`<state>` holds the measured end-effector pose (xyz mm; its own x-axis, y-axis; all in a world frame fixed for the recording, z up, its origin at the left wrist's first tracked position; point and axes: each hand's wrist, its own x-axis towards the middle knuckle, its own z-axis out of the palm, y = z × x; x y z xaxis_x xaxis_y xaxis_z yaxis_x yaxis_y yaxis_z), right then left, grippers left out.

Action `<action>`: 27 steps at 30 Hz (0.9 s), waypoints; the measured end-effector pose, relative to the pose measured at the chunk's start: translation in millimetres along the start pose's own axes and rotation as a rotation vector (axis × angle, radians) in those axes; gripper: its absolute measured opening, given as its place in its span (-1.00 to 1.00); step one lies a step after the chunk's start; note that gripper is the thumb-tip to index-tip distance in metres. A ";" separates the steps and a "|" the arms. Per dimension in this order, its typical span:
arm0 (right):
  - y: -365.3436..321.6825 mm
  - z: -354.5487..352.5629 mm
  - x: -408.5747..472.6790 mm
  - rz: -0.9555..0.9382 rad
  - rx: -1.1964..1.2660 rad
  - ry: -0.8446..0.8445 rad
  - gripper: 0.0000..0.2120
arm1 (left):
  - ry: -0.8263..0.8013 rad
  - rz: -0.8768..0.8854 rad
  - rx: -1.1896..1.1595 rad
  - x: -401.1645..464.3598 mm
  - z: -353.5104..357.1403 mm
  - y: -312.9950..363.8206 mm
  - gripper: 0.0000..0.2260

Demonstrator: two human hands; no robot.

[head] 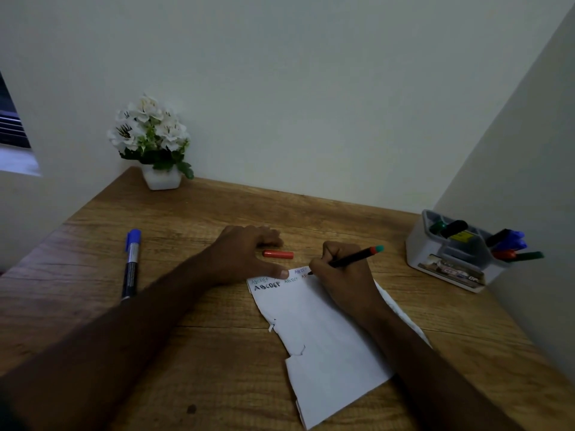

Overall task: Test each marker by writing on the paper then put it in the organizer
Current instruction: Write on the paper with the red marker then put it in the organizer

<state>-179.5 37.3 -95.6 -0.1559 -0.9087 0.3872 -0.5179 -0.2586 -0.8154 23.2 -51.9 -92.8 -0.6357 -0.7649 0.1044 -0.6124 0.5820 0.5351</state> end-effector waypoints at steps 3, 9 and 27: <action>0.5 1.0 1.2 0.000 -0.019 -0.001 -0.70 | 0.002 0.010 0.011 0.5 0.2 -0.3 -0.29; -0.1 0.9 1.1 0.001 -0.038 -0.014 -0.69 | 0.001 -0.009 0.006 0.2 0.0 1.2 -0.30; -1.9 -0.6 0.2 0.018 0.014 0.004 -0.64 | -0.011 -0.011 0.002 -1.7 -2.3 5.4 -0.20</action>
<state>-179.0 37.8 -93.6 -0.1682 -0.9119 0.3743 -0.5034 -0.2470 -0.8280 22.1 -48.1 -88.2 -0.6336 -0.7684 0.0896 -0.6204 0.5739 0.5345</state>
